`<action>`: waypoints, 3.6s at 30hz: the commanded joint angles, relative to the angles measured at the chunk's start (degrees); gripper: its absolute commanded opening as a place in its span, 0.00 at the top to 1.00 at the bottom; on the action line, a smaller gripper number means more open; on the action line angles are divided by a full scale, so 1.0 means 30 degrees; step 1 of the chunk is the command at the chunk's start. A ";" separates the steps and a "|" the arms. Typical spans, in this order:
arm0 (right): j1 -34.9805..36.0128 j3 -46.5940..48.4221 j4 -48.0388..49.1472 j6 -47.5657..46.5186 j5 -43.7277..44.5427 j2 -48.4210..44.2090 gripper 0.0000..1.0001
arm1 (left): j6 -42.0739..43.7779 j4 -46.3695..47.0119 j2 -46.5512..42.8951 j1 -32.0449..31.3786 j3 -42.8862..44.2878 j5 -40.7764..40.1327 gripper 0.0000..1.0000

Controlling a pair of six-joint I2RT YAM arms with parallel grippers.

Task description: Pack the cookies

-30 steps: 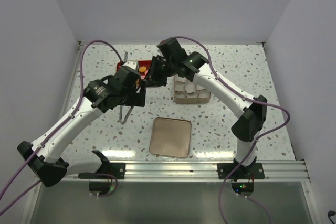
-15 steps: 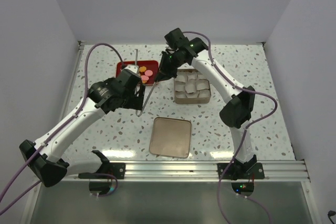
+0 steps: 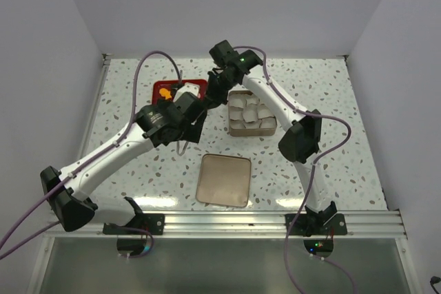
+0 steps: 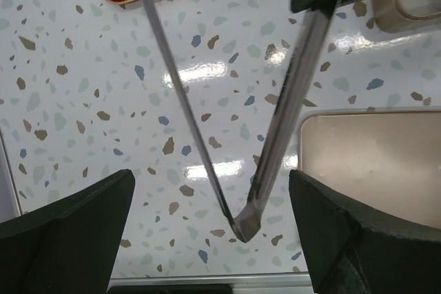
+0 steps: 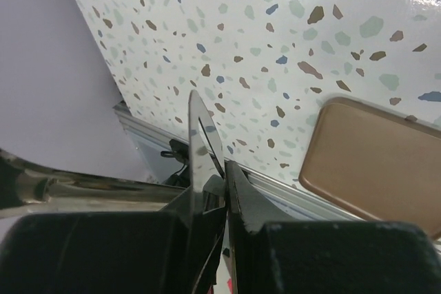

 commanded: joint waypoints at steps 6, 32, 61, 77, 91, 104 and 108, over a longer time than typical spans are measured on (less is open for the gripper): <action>-0.0003 0.0824 -0.0696 0.0184 -0.1306 -0.0061 1.00 | -0.2015 -0.1214 0.2852 -0.2683 0.1459 -0.3405 0.00; -0.0267 -0.4067 -0.1136 -0.0080 -0.4498 -0.5071 1.00 | -0.5240 -0.4529 0.5901 -0.3945 0.2778 -0.7749 0.14; 0.0026 -1.1567 0.4722 0.3787 -0.7342 -1.1722 0.67 | -0.3807 -0.3828 0.5786 -0.5058 0.3774 -0.6141 0.36; -0.1729 -1.0720 0.3816 0.3495 -0.6933 -1.3743 0.34 | -0.1491 -0.0781 0.2797 -0.5058 0.1900 -0.3386 0.45; -0.5680 -0.5952 -0.1718 -0.0632 -0.4239 -1.4008 0.01 | -0.1343 0.0858 0.0923 -0.5000 0.0553 -0.0606 0.61; -0.6888 -1.2033 0.0004 -0.2423 -0.3386 -1.7403 0.01 | 0.0817 0.2121 -0.1457 0.3140 -0.1500 0.5549 0.70; -0.6917 -1.2828 0.0241 -0.2745 -0.3300 -1.7523 0.01 | 0.2257 0.2003 0.0389 0.5426 -0.1004 0.7740 0.76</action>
